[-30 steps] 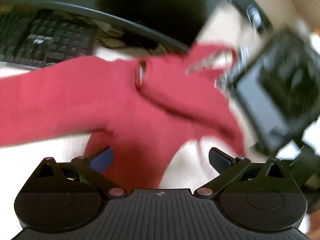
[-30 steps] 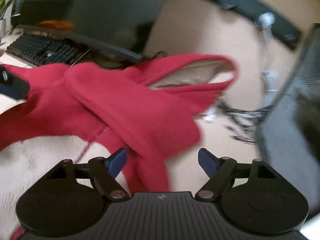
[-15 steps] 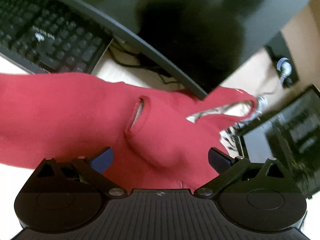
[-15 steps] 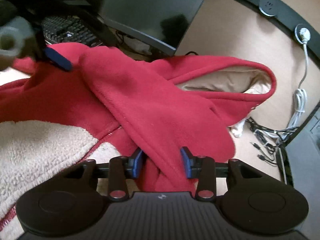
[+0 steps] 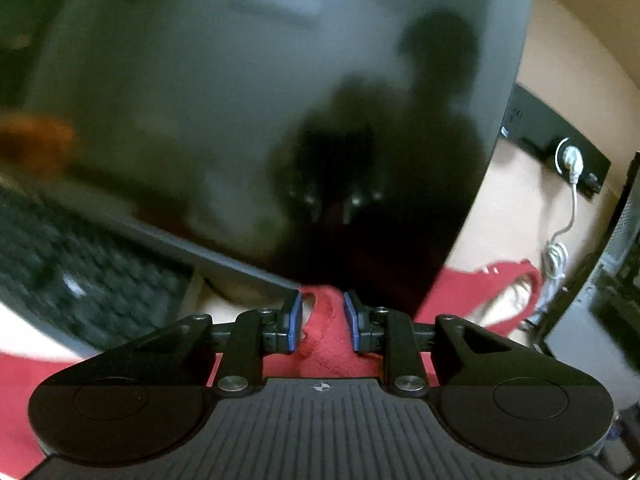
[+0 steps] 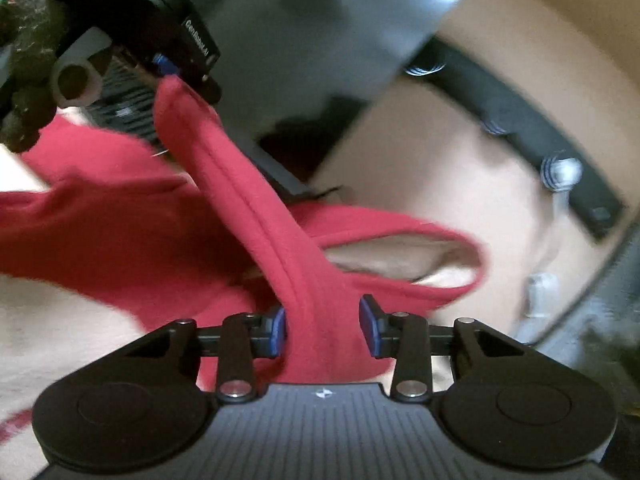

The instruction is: Fold clothes

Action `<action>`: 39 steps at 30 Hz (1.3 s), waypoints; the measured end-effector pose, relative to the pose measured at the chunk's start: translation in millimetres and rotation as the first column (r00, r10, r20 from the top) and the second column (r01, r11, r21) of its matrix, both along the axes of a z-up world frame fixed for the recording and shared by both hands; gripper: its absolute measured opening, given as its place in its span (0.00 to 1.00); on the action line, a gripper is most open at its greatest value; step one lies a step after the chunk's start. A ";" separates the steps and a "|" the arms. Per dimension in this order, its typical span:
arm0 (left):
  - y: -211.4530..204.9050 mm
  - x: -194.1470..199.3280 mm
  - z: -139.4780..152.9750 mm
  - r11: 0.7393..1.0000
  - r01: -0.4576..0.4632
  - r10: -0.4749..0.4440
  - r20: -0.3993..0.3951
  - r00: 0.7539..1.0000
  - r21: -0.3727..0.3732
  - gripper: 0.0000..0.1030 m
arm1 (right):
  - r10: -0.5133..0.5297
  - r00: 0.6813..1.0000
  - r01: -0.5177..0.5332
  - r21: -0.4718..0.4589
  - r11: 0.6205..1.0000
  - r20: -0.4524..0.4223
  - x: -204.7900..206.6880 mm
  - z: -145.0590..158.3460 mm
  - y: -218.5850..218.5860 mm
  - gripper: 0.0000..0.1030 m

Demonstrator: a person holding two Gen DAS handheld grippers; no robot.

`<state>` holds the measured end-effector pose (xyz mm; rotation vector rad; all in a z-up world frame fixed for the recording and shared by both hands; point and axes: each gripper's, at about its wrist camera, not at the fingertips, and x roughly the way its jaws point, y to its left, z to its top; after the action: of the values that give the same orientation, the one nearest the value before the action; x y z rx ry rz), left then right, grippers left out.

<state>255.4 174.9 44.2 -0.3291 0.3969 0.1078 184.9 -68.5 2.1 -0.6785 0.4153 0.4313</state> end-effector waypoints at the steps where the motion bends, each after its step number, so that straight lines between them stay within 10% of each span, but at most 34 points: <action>1: 4.3 -3.1 -9.3 1.000 -0.017 0.017 -0.032 0.999 0.009 0.25 | 0.008 0.998 -0.009 -0.012 1.000 -0.054 3.5 -9.6 2.2 0.36; 7: 22.3 -8.5 -76.1 0.998 -0.053 0.061 -0.248 0.967 0.041 0.27 | 0.054 0.967 -0.034 0.084 0.996 -0.247 13.3 -5.2 -16.1 0.56; 17: 85.5 -84.2 -41.9 0.979 -0.164 0.149 -0.129 0.980 -0.120 0.73 | 0.032 0.960 0.095 0.429 0.898 -0.278 0.7 70.7 -42.6 0.71; 25: 168.3 -137.1 -70.5 0.891 -0.449 0.452 -0.220 0.864 0.065 0.81 | 0.028 0.955 0.109 0.438 0.892 -0.295 -13.5 72.9 -14.7 0.75; 28: 183.4 -127.4 -87.4 0.893 -0.445 0.446 -0.265 0.855 0.068 0.75 | 0.042 0.958 0.089 0.434 0.897 -0.285 -27.7 75.3 -7.3 0.77; 30: 185.1 -123.9 -92.7 0.903 -0.427 0.425 -0.270 0.864 0.053 0.38 | 0.038 0.960 0.089 0.434 0.897 -0.276 -35.1 76.9 -10.1 0.78; 32: 175.5 -122.0 -85.3 0.915 -0.394 0.403 -0.223 0.888 0.085 0.23 | 0.023 0.962 0.103 0.439 0.892 -0.272 -40.2 77.8 -15.9 0.78; 39: 88.0 -111.5 7.5 0.979 -0.102 0.096 0.041 0.995 0.179 0.14 | -0.098 0.948 0.249 0.516 0.819 -0.301 -35.8 71.2 -60.6 0.78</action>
<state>144.0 263.0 51.6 -0.1712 0.3360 0.2342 149.2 -129.1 73.3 -0.0132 0.5690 0.4393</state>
